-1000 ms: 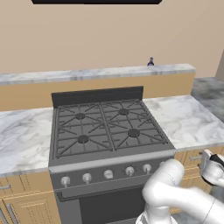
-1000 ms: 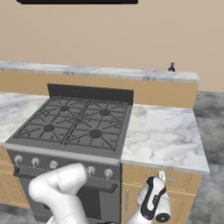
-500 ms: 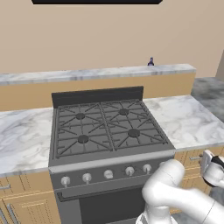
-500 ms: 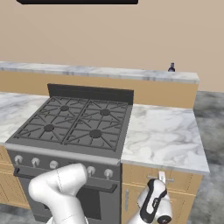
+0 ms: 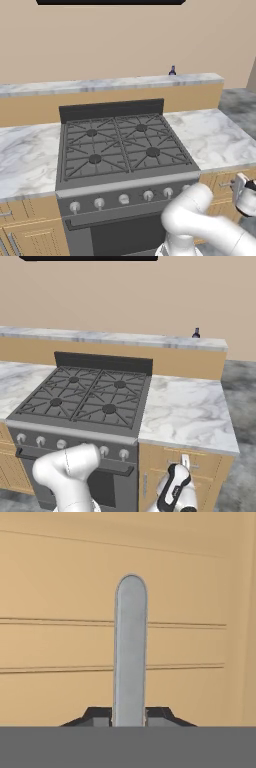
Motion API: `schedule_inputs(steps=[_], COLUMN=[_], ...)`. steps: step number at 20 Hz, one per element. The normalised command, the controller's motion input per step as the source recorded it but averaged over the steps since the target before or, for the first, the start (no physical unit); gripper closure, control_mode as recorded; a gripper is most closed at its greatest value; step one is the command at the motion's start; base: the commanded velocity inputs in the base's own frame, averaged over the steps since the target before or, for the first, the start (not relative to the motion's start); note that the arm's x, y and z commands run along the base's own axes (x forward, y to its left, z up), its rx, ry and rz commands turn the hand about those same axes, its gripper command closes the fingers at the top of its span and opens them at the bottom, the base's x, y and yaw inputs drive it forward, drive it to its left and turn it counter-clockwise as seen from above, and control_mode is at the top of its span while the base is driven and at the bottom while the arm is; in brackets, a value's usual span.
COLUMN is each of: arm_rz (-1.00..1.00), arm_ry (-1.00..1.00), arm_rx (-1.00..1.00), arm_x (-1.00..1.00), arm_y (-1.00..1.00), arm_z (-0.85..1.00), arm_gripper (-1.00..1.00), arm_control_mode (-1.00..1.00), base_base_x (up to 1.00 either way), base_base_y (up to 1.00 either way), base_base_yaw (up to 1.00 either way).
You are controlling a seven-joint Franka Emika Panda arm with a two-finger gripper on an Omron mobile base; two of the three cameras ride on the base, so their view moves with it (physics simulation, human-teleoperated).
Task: Open the drawer on the right and place the cutting tools on the cutting board.
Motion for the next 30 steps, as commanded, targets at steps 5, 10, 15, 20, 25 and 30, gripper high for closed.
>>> schedule_inputs(steps=[5, 10, 15, 20, 25, 30], arm_rz=[0.0, 0.0, 0.0, 0.0, 0.0, 0.0], arm_ry=[0.0, 0.0, 0.0, 0.0, 0.0, 0.0], arm_rx=[0.0, -0.01, -0.03, -0.04, -0.03, 0.0], arm_x=[-0.97, -1.0, -1.0, -1.0, -1.0, -1.0], arm_y=[0.0, -0.01, 0.0, -0.01, -0.01, 0.0], arm_z=[-0.09, -0.24, -0.34, -0.38, -0.35, -0.18], arm_gripper=[1.0, 1.0, 1.0, 1.0, 1.0, -1.0], arm_control_mode=[-1.0, -1.0, -1.0, -1.0, -1.0, -1.0], base_base_x=[0.0, 0.0, 0.0, 0.0, 0.0, 0.0], base_base_y=[0.0, 0.0, 0.0, 0.0, 0.0, 0.0], base_base_yaw=[0.0, 0.0, 0.0, 0.0, 0.0, 0.0])
